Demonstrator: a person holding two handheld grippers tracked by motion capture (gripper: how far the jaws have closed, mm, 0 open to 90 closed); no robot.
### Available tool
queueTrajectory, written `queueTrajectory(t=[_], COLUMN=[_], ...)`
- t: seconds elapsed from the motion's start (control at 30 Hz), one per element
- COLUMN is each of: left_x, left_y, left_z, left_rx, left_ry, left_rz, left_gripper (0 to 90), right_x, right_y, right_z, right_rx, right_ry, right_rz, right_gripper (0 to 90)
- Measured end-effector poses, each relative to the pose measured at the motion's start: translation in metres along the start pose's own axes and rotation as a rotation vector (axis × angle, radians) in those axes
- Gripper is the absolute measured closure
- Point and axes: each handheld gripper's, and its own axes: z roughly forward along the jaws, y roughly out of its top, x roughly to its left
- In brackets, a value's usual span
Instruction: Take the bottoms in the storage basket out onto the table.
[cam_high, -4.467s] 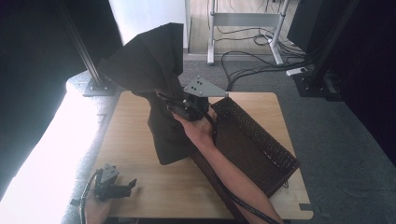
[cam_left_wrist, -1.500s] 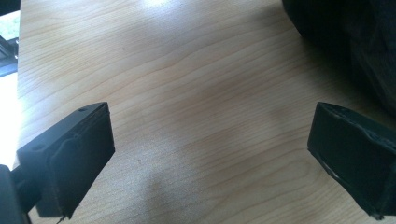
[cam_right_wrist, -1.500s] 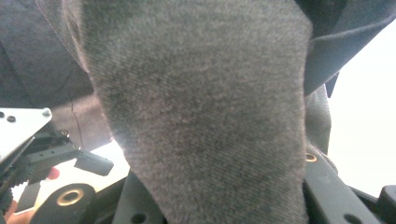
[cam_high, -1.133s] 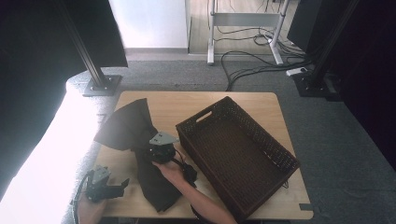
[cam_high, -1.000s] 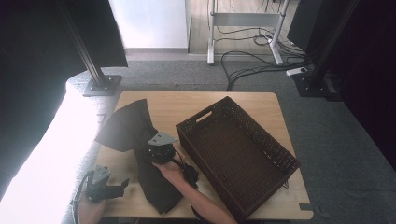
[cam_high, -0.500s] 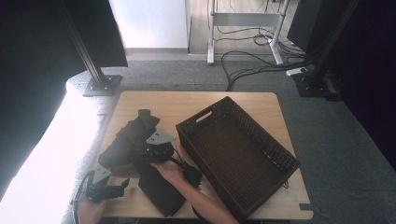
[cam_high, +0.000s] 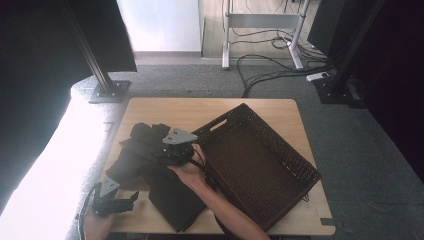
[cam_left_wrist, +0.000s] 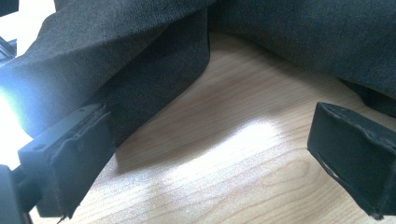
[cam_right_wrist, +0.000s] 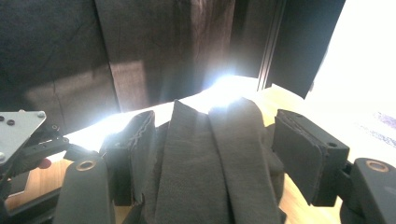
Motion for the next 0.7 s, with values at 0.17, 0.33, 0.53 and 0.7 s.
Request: queueTrajectory(t=[0.17, 0.33, 0.53, 0.7], left_x=[0.0, 0.0, -0.001, -0.001], left_y=[0.0, 0.0, 0.0, 0.0], left_z=[0.0, 0.0, 0.0, 0.001], left_rx=[0.0, -0.002, 0.003, 0.004], left_ry=[0.003, 0.002, 0.0, -0.003], left_rz=[0.003, 0.004, 0.006, 0.006], left_gripper=[0.9, 0.9, 0.9, 0.9], right_x=[-0.004, -0.009, -0.015, -0.022], right_y=[0.008, 0.015, 0.017, 0.018], right_z=[-0.014, -0.027, -0.042, -0.054], right_rx=[0.003, 0.007, 0.027, 0.055], right_ry=[0.004, 0.019, 0.028, 0.029], right_rz=[-0.003, -0.01, -0.006, 0.023], right_gripper=[31.3, 33.2, 32.9, 29.7])
